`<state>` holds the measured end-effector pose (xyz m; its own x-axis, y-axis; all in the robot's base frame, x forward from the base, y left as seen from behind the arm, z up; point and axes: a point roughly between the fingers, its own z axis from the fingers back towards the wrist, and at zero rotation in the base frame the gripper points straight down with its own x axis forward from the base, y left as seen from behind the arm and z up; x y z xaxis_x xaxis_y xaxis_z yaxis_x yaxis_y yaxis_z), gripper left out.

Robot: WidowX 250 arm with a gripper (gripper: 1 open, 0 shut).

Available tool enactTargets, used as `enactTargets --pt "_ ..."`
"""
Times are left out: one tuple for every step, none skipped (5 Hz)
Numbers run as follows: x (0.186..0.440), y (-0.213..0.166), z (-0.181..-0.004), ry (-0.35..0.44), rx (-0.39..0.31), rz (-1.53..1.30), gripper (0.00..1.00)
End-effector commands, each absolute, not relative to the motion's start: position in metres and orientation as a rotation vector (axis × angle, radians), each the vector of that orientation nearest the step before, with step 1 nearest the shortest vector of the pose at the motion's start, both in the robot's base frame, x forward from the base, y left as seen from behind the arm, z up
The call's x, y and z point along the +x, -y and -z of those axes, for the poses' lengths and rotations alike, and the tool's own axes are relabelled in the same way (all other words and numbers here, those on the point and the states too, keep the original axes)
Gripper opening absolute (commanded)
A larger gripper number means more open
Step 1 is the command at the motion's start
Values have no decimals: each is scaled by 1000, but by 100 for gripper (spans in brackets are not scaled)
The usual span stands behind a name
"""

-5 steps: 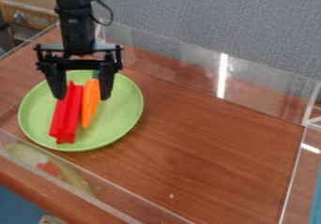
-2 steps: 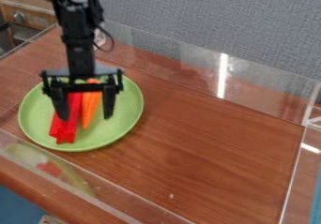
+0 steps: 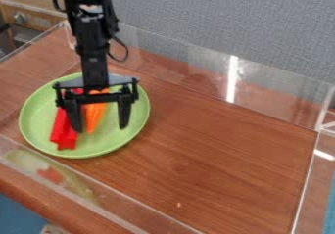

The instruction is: Move the carrot from the green plate to the table

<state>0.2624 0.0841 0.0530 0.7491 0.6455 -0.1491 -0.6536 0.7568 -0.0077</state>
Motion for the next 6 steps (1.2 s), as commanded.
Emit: enactTargets --pt "272 -102 -79 -69 -83 -786 100" --pt "275 -106 -76 -61 -85 -768 100" --pt "282 -109 -67 -66 -76 -759 100" --pt "288 -100 -67 -68 -73 -801 100" --pt "293 -89 -70 -70 -70 -837 100" --pt "298 -79 -73 -69 -73 -879 100"
